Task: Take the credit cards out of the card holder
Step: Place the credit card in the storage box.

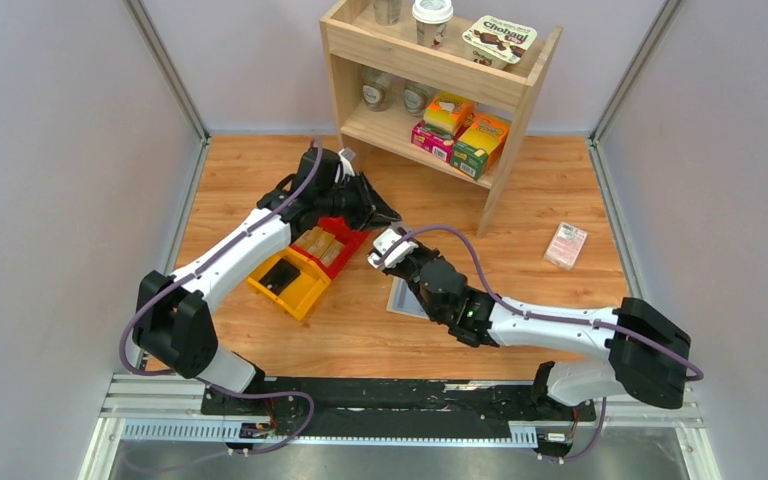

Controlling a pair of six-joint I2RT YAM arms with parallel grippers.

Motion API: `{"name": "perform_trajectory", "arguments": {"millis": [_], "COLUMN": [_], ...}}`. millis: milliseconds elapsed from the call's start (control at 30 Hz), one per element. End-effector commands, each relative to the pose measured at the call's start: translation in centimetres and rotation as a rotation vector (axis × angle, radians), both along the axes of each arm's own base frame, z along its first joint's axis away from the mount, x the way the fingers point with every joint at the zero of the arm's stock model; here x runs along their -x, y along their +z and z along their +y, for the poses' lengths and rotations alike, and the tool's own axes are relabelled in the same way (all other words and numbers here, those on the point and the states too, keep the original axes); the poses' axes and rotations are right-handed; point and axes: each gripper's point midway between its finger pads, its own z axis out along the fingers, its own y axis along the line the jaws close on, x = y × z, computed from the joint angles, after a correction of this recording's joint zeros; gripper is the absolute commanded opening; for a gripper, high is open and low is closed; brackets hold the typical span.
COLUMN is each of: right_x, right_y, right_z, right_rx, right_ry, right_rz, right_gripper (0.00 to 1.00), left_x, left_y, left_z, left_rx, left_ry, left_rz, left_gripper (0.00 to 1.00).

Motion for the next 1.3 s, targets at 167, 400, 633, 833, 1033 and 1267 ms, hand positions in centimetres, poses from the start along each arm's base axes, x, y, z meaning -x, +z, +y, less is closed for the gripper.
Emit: {"name": "perform_trajectory", "arguments": {"millis": [167,400,633,833,1033,1267], "right_x": [-0.8,-1.7,-1.3,-0.4,0.2,0.7], "right_y": [2.9,2.1,-1.5,-3.0,-4.2,-5.0], "right_z": [0.8,-3.2,-7.4,-8.8,-9.6,-9.5], "right_rx": [-0.109,-0.310,-0.500,-0.489,-0.489,-0.492], "right_ry": [-0.019,-0.093,-0.193,-0.246,-0.280,-0.278], "right_rz": [0.043,0.296,0.538,0.578,0.618,0.646], "right_gripper": [0.20,0.81,0.92,0.93,0.93,0.93], "left_x": [-2.2,-5.7,-10.1,-13.9,-17.3,-20.3], "left_y": [1.1,-0.8,-4.4,-7.8,-11.4,-13.1], "left_z": [0.0,5.1,10.5,14.3,16.3,15.5], "left_rx": [0.021,-0.121,-0.285,-0.463,-0.554,-0.527], "left_ry": [0.000,0.139,0.315,0.479,0.591,0.624], "left_rz": [-0.125,-0.228,-0.267,-0.227,-0.161,-0.129], "left_gripper": [0.00,0.00,0.00,0.00,0.00,0.00]}}
